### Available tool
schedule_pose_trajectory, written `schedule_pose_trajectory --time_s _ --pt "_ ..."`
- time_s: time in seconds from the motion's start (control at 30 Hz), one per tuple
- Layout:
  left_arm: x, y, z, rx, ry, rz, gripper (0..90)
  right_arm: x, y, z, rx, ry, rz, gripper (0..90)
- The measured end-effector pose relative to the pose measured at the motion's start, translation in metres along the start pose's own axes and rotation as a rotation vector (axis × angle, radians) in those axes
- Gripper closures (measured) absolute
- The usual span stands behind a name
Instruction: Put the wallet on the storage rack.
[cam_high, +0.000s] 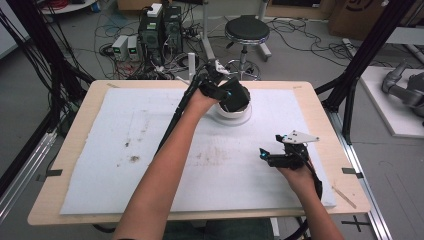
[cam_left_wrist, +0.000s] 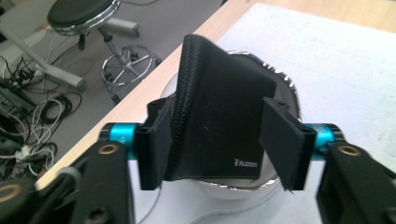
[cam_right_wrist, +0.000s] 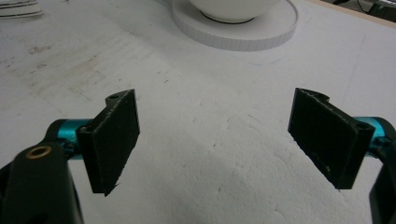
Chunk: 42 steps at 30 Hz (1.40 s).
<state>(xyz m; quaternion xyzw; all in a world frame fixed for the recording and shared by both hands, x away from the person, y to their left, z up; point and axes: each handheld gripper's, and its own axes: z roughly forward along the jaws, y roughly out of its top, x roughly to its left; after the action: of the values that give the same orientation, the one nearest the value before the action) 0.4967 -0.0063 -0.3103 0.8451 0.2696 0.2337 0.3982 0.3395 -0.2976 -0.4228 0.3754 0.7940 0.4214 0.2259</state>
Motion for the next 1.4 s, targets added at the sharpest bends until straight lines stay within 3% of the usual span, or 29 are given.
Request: schedule_pose_trajectory --time_s 0.07,0.2,0.43,0.87,1.07,1.17,1.4 --pt "0.0 0.001 -0.003 -0.008 -0.016 0.002 39.7 0.0 0.0 -0.001 -0.002 -0.004 0.004 16.8" --pt "-0.001 0.001 -0.028 -0.049 -0.058 0.009 36.5 0.0 0.0 0.0 0.001 -0.002 -0.001 16.7" --pt "-0.007 -0.01 -0.06 -0.1 -0.13 0.001 34.2 0.003 0.001 0.002 0.007 -0.003 -0.01 16.8" --pt "-0.01 -0.054 -0.106 -0.15 -0.15 -0.039 28.6 0.006 0.002 0.003 0.013 -0.002 -0.018 16.7" --pt "-0.017 -0.08 -0.127 -0.167 -0.161 -0.033 27.2 0.007 0.002 0.003 0.013 -0.007 -0.02 16.7" --pt "-0.023 -0.105 -0.139 -0.161 -0.159 -0.035 25.7 0.007 0.003 0.004 0.014 -0.005 -0.021 16.7" --pt "-0.027 -0.148 -0.159 -0.177 -0.144 -0.108 24.0 0.007 0.003 0.005 0.015 0.0 -0.018 16.7"
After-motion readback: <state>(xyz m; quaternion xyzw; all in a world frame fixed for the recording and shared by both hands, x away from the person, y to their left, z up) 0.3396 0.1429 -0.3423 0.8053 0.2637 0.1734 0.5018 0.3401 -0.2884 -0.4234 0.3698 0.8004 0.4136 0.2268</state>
